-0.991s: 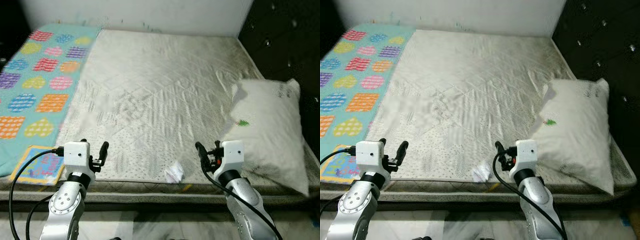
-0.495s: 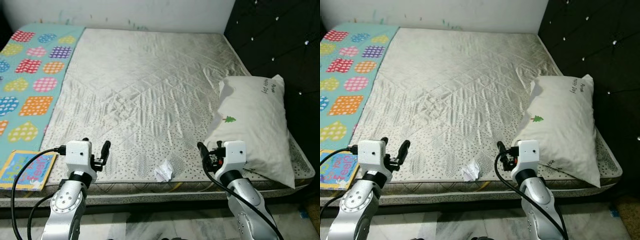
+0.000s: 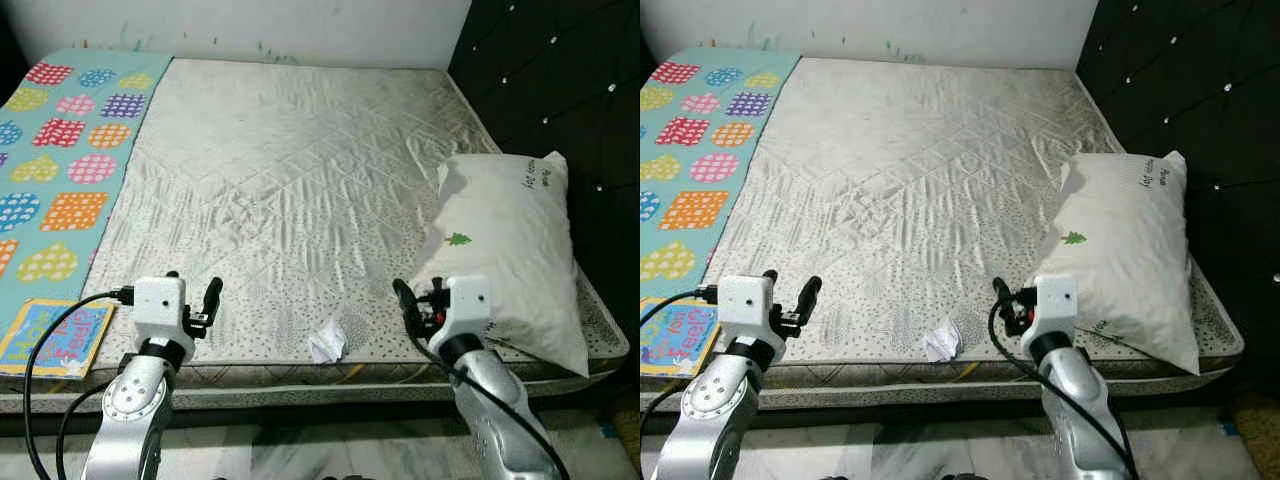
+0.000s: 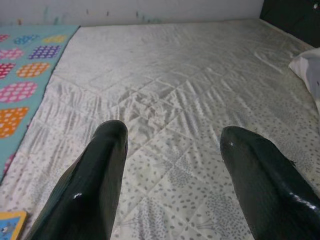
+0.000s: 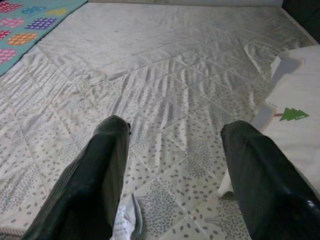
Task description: Clean up the room
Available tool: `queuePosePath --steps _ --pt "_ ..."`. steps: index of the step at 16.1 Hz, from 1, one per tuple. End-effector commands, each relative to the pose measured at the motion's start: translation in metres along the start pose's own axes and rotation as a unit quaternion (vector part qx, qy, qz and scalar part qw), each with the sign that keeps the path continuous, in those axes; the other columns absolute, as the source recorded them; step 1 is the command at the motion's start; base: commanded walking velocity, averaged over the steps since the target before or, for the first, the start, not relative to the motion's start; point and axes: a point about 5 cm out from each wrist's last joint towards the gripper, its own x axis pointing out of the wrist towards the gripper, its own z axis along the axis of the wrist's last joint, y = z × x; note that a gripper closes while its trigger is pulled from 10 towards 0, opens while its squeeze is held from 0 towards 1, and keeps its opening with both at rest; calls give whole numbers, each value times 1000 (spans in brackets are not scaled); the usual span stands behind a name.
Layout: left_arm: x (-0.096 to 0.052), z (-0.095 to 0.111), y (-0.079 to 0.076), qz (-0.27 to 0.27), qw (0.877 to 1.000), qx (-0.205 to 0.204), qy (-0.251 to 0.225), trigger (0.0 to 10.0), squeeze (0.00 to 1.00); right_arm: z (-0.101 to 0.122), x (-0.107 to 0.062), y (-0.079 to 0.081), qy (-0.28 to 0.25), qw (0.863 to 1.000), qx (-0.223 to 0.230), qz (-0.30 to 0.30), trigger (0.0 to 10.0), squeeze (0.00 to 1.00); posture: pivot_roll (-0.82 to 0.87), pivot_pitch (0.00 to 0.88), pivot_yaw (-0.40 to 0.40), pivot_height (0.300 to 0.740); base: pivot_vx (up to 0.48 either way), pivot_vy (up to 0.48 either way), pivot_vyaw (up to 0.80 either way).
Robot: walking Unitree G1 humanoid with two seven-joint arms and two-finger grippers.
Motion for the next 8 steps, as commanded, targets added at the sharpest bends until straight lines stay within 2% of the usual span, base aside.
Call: queuePosePath --steps 1,3,5,6,7,8 --pt "2 -1 5 7 1000 3 11 10000 0 0 2 -11 15 1000 14 -19 10000 0 -78 74 -72 740 0 0 0" --pt "1 3 10 29 999 15 -1 10000 0 7 5 -12 0 1000 4 -17 10000 0 -75 62 -76 740 0 0 0" --pt "-1 7 16 66 997 46 -5 10000 0 14 12 -14 -9 1000 5 -18 10000 0 -70 44 -85 740 0 0 0" --pt "0 7 18 76 996 49 -4 10000 0 16 15 -15 -13 1000 3 -18 10000 0 -69 41 -84 740 0 0 0" --pt "-3 12 26 108 994 31 -18 10000 0 22 20 -16 -25 999 -20 -17 10000 0 -63 36 -83 740 0 0 0" --pt "-4 15 29 111 993 27 -24 10000 0 22 21 -16 -26 999 -18 -17 10000 0 -60 36 -81 740 0 0 0"
